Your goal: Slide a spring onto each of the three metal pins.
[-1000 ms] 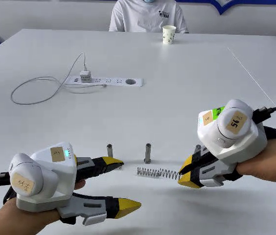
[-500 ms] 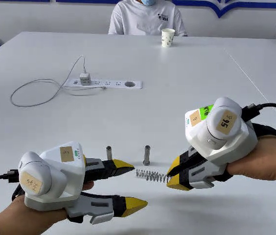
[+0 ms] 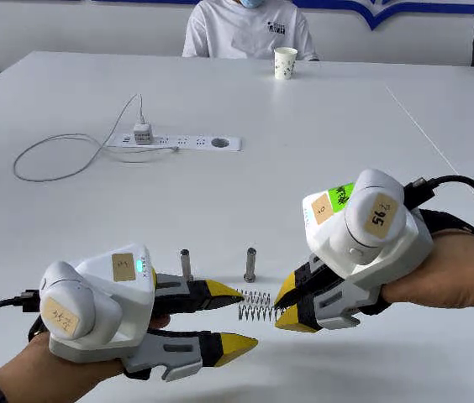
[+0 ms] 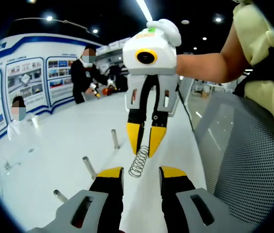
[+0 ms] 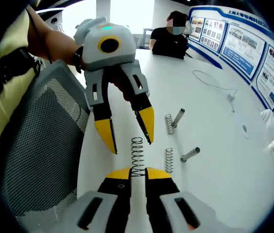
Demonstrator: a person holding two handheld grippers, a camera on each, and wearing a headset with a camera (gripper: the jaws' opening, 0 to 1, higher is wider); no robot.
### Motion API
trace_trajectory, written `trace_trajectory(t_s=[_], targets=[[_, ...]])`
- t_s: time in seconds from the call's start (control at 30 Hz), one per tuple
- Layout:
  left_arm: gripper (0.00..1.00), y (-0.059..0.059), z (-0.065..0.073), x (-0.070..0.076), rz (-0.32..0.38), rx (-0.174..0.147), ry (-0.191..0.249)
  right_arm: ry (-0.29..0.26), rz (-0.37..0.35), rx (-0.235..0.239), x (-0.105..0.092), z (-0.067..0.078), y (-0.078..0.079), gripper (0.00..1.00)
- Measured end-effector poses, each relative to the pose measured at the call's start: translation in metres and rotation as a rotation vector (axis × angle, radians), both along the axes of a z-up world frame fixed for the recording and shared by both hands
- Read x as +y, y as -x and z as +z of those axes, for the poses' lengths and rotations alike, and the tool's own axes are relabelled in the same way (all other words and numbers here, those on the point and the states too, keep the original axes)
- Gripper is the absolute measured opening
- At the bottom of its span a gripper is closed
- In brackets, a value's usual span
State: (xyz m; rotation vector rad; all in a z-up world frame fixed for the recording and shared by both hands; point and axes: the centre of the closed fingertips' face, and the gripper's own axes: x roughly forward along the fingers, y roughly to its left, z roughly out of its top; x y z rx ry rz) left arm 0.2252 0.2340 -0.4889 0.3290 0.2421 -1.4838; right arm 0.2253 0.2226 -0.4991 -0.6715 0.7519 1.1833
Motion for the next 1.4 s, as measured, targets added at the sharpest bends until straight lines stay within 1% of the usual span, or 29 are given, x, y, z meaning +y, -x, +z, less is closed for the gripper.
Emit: trace_trajectory(t_s=[0.13,0.27,0.33,0.53,0.73,0.83,0.93,1.17,1.4], targets=[[0.26,0.002,-0.001,-0.001,-0.012,0.002,0.001,0.0,0.017,-0.003,0.001,0.0,0.002,0.12],[0.22,0.003,-0.001,-0.002,-0.022,-0.003,0.001,-0.001,0.032,-0.007,0.002,0.0,0.004,0.12],[0.19,0.004,-0.002,-0.002,-0.026,-0.012,-0.002,-0.003,0.039,-0.007,0.002,0.0,0.005,0.12],[0.13,0.004,-0.002,-0.002,-0.025,-0.023,0.0,-0.007,0.057,-0.008,0.003,-0.001,0.008,0.12],[0.12,0.005,-0.002,-0.002,-0.032,-0.025,-0.005,-0.01,0.063,-0.012,0.002,0.0,0.008,0.12],[0.11,0.01,-0.002,-0.003,-0.051,-0.025,-0.009,-0.011,0.058,-0.005,0.0,-0.002,0.008,0.12],[0.1,0.011,-0.003,-0.003,-0.057,-0.029,-0.013,-0.02,0.053,0.005,-0.001,-0.003,0.009,0.12],[0.1,0.014,0.002,-0.005,-0.064,-0.023,0.0,-0.033,0.047,0.022,-0.002,-0.007,0.012,0.12],[0.1,0.014,0.003,-0.004,-0.059,-0.018,0.003,-0.04,0.049,0.016,-0.002,-0.006,0.012,0.12]])
